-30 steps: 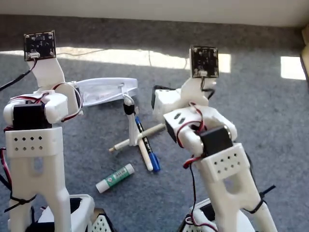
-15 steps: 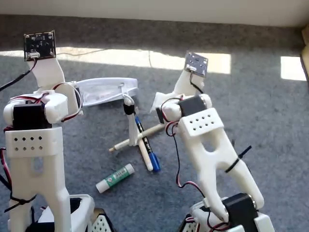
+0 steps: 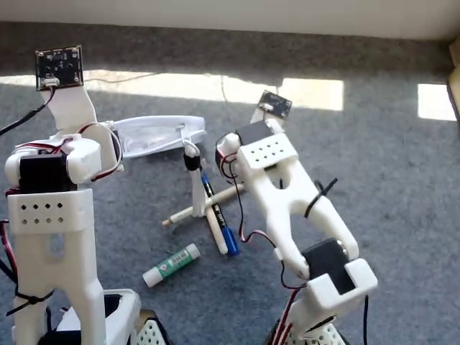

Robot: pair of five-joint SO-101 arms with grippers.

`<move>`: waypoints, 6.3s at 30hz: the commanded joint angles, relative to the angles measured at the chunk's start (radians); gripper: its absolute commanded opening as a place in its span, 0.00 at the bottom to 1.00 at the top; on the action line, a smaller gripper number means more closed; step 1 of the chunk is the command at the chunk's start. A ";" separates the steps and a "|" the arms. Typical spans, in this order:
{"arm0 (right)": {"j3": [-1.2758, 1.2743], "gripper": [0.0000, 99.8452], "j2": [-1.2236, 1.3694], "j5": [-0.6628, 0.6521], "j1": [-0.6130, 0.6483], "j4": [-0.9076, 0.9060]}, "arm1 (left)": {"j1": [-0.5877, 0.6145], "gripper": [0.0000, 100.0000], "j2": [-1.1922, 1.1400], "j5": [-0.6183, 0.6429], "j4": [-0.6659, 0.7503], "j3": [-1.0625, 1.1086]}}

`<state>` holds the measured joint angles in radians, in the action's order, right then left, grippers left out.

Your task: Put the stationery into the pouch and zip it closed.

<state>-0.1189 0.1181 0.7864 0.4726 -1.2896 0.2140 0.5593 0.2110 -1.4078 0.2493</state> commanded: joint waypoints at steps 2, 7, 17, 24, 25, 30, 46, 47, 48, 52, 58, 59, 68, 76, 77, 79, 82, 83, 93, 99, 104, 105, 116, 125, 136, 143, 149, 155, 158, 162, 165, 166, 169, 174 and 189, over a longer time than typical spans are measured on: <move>0.108 0.21 0.054 0.015 0.019 -0.010 | 0.016 0.01 -0.010 -0.011 0.002 -0.024; 0.174 0.21 0.145 0.015 0.019 -0.008 | 0.016 0.01 -0.010 -0.011 0.002 -0.024; 0.291 0.15 0.306 0.058 0.018 -0.008 | 0.016 0.01 -0.010 -0.011 0.000 -0.022; 0.295 0.14 0.325 0.063 0.013 -0.016 | 0.016 0.01 -0.010 -0.011 -0.003 -0.022; 0.295 0.14 0.325 0.064 0.013 -0.016 | 0.016 0.01 -0.010 -0.011 -0.003 -0.022; 0.292 0.14 0.326 0.064 0.013 -0.016 | 0.016 0.01 -0.010 -0.011 -0.003 -0.022; 0.292 0.13 0.328 0.064 0.001 -0.008 | 0.016 0.01 -0.010 -0.011 -0.005 -0.021; 0.292 0.11 0.329 0.061 0.001 -0.008 | 0.016 0.01 -0.010 -0.011 -0.005 -0.021; 0.292 0.09 0.329 0.058 0.001 -0.008 | 0.016 0.01 -0.010 -0.011 -0.005 -0.021; 0.295 0.03 0.328 0.055 -0.021 -0.008 | 0.016 0.01 -0.010 -0.011 -0.005 -0.021; 0.295 0.02 0.326 0.054 -0.062 -0.015 | 0.016 0.01 -0.010 -0.011 -0.005 -0.021; 0.295 0.02 0.325 0.052 -0.068 -0.016 | 0.016 0.01 -0.010 -0.011 -0.005 -0.021; 0.302 0.02 0.317 -0.040 -0.082 -0.070 | 0.016 0.01 -0.010 -0.011 -0.003 -0.021; 0.318 0.02 0.234 -0.118 -0.079 -0.090 | 0.016 0.01 -0.010 -0.009 0.000 -0.021; 0.318 0.02 0.223 -0.130 -0.077 -0.090 | 0.016 0.01 -0.010 -0.009 0.000 -0.021; 0.317 0.02 0.193 -0.155 -0.077 -0.091 | 0.016 0.01 -0.010 -0.008 0.002 -0.021; 0.317 0.02 0.154 -0.201 -0.076 -0.130 | 0.016 0.01 -0.010 -0.008 0.002 -0.021; 0.317 0.02 0.143 -0.216 -0.076 -0.140 | 0.016 0.01 -0.010 -0.008 0.002 -0.021; 0.317 0.02 0.010 -0.310 -0.076 -0.226 | 0.016 0.01 -0.013 -0.011 0.002 -0.021; 0.317 0.02 -0.125 -0.350 -0.076 -0.288 | 0.016 0.01 -0.013 -0.011 0.002 -0.021; 0.317 0.02 -0.257 -0.364 -0.076 -0.294 | 0.016 0.01 -0.013 -0.011 0.002 -0.021; 0.317 0.02 -0.285 -0.364 -0.076 -0.292 | 0.016 0.01 -0.013 -0.009 0.002 -0.021; 0.325 0.02 -0.553 -0.408 0.016 -0.260 | 0.015 0.01 -0.012 -0.008 0.002 -0.021; 0.320 0.02 -0.671 -0.575 0.131 -0.044 | 0.015 0.01 -0.013 -0.008 0.000 -0.021; 0.325 0.02 -0.694 -0.718 0.272 0.139 | 0.015 0.01 -0.013 -0.008 0.002 -0.021; 0.323 0.02 -0.694 -0.790 0.311 0.312 | 0.015 0.01 -0.013 -0.009 0.002 -0.021; 0.320 0.02 -0.694 -0.809 0.311 0.433 | 0.015 0.01 -0.013 -0.011 0.002 -0.021; 0.317 0.02 -0.690 -0.809 0.311 0.584 | 0.015 0.01 -0.015 -0.011 0.002 -0.021; 0.317 0.02 -0.685 -0.809 0.309 0.624 | 0.015 0.01 -0.015 -0.011 0.002 -0.021; 0.314 0.02 -0.682 -0.809 0.309 0.636 | 0.015 0.01 -0.015 -0.011 0.002 -0.021; 0.277 0.02 -0.685 -0.809 0.309 0.659 | 0.015 0.01 -0.015 -0.011 0.002 -0.021; 0.249 0.02 -0.688 -0.809 0.308 0.690 | 0.015 0.01 -0.015 -0.011 0.002 -0.021; 0.143 0.00 -0.694 -0.810 0.305 0.808 | 0.015 0.01 -0.015 -0.011 0.002 -0.021; -0.016 0.00 -0.696 -0.959 0.309 0.961 | 0.015 0.01 -0.015 -0.011 0.002 -0.021; -0.585 0.00 -0.947 -1.000 0.309 1.316 | 0.015 0.01 -0.016 -0.011 0.003 -0.021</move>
<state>-0.6544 -0.7733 -0.2002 0.7718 -0.0437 0.2140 0.5593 0.2110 -1.4078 0.2493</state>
